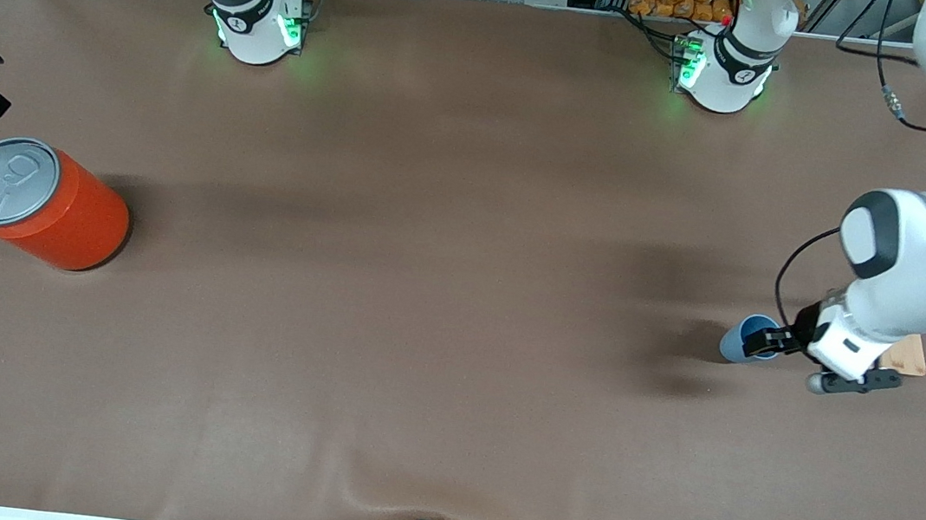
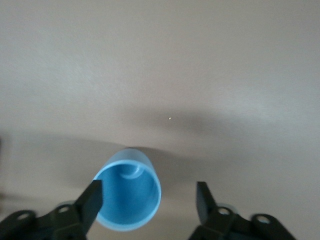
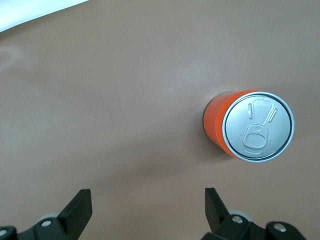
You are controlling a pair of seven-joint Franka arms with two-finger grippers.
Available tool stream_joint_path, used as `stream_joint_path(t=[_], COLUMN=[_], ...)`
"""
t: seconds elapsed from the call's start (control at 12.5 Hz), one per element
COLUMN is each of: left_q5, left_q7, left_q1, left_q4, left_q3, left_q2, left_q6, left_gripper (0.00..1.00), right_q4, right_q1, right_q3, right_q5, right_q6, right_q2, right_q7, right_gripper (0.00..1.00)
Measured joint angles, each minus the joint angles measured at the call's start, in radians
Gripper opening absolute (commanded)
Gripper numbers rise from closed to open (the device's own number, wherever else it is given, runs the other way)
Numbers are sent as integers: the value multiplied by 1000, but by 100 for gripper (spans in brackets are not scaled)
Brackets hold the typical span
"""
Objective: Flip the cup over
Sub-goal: 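Carry the cup with the left gripper and set it upright near the stand, then open the left gripper and raise it away from the cup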
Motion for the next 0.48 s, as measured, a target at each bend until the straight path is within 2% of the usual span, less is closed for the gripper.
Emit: stream_joint_path(t=[0.32, 0.48], left_q5=[57, 124], left_q7=[-22, -22], left_q1=[2, 2], left_q4=[214, 325], left_q3=[0, -2], left_q2=[-172, -213], left_q6=[-445, -600], left_gripper=[100, 100], right_q4=[-4, -10], right_q1=[-16, -18], right_q3=[0, 0], right_q5=[0, 0], right_q6=[-24, -25], right_q2=[0, 0], right_q7=[0, 0], right_gripper=[100, 100])
